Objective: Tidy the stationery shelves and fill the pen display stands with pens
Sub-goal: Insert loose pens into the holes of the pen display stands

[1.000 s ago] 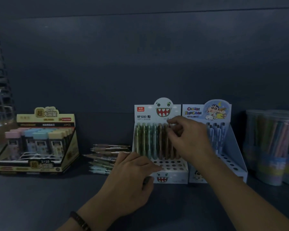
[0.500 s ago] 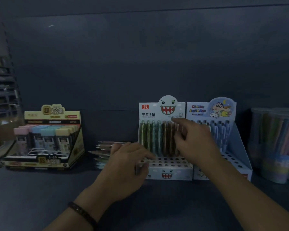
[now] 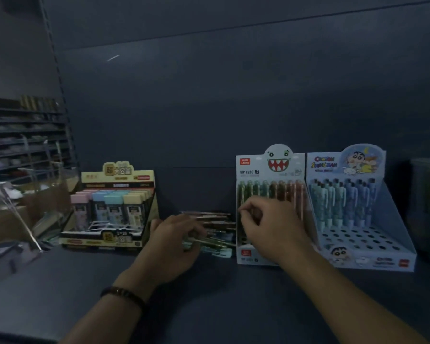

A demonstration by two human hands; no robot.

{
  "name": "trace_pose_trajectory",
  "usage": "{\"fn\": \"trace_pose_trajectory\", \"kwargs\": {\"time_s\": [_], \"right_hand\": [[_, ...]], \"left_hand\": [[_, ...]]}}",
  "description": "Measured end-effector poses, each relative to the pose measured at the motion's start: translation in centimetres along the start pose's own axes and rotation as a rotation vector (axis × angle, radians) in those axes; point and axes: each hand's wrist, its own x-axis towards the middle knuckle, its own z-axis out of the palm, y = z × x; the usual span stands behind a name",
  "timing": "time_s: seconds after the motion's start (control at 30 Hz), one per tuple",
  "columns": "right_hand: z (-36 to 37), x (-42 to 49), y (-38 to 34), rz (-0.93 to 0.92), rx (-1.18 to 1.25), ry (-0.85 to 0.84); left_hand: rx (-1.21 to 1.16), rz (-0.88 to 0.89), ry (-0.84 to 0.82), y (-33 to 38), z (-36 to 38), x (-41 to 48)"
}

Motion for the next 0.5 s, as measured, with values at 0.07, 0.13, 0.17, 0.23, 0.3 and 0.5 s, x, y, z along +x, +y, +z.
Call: {"fn": "trace_pose_trajectory", "kwargs": {"time_s": [0.07,0.13,0.17,0.23,0.3,0.5], "right_hand": [[0.0,-0.4,0.3,-0.009,0.029,-0.009],[-0.1,-0.7,0.5,-0.027,0.052,-0.005],[-0.1,-0.8,0.6,-0.033,0.052,-0.004],[0.0,-0.9,0.7,-0.034,0.058,-0.006],[0.1,-0.9,0.7,-0.024,0.069,-0.007],[0.1,-1.0,0.9,-0.009,0.105,-0.004]], "left_hand": [[0.05,-0.007,-0.027,0.3,-0.2,-0.1],[0.068,0.017,-0.046,0.5,-0.1,-0.2],[0.076,0.029,-0.055,0.6,-0.1,-0.2],[0.084,0.038,-0.062,0.7,-0.1,-0.1],[0.082,0.03,-0.052,0.7,-0.1,-0.1],[0.098,0.068,-0.078,1.2,-0.3,-0.2]]}}
